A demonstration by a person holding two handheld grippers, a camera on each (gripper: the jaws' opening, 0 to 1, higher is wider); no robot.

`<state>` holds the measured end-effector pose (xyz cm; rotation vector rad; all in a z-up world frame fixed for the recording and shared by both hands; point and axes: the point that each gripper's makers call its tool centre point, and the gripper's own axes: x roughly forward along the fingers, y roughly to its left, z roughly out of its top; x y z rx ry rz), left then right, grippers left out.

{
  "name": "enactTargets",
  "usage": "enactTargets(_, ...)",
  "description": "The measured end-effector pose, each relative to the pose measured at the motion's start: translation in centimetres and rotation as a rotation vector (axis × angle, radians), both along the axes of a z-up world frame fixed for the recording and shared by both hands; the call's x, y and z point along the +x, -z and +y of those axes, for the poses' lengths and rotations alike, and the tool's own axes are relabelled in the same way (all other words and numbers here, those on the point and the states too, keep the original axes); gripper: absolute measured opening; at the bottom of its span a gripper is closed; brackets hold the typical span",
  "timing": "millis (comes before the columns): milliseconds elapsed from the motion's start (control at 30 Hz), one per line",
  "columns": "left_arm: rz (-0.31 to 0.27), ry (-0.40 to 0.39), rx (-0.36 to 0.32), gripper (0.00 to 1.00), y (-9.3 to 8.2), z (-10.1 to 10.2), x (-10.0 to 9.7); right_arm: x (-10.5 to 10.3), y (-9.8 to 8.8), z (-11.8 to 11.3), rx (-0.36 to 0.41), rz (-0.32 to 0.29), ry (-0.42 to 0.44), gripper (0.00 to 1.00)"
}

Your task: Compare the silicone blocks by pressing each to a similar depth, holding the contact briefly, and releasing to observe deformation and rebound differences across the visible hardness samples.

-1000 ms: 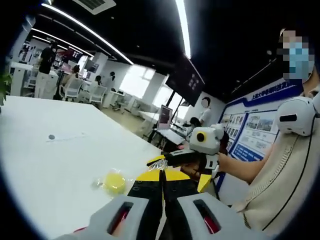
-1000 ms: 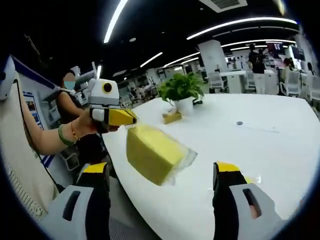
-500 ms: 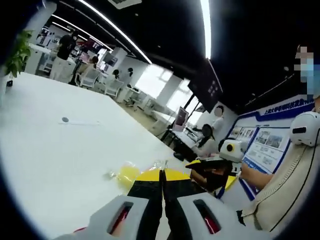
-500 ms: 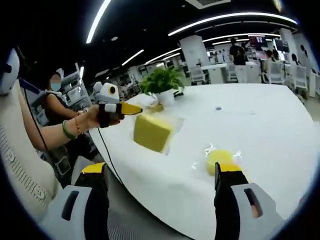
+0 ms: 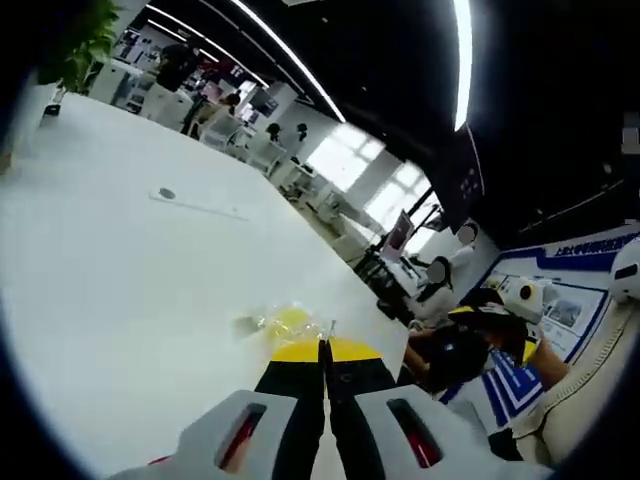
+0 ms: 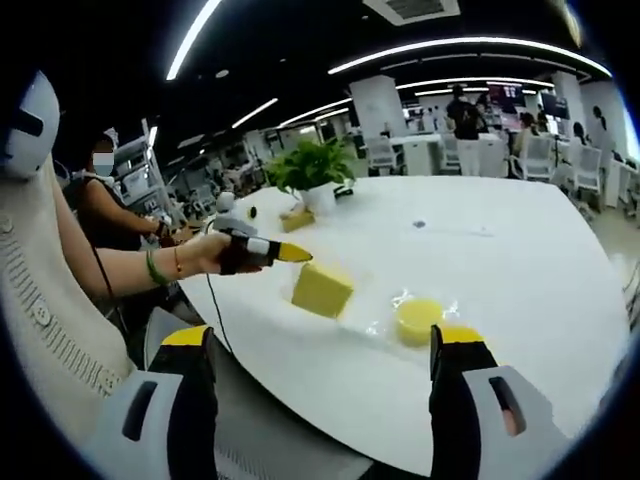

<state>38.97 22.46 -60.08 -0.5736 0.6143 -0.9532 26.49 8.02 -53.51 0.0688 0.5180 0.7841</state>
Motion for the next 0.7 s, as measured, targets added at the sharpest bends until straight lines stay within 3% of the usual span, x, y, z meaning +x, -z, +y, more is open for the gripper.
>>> enactTargets(100, 0.035, -0.009, -0.005, 0.0, 0.7, 0.1, 0.5, 0.1, 0.6, -0.2, -0.01, 0.022, 0.005, 0.82)
enactTargets(167, 0.068, -0.029, -0.043, 0.0, 0.6, 0.4, 1.1, 0.1, 0.9, -0.2, -0.01, 0.032, 0.004, 0.82)
enactTargets(700, 0.074, -0.15, 0.013, 0.0, 2.5, 4.3, 5.8, 1.0, 2.1, 0.2, -0.007, 0.08, 0.005, 0.79)
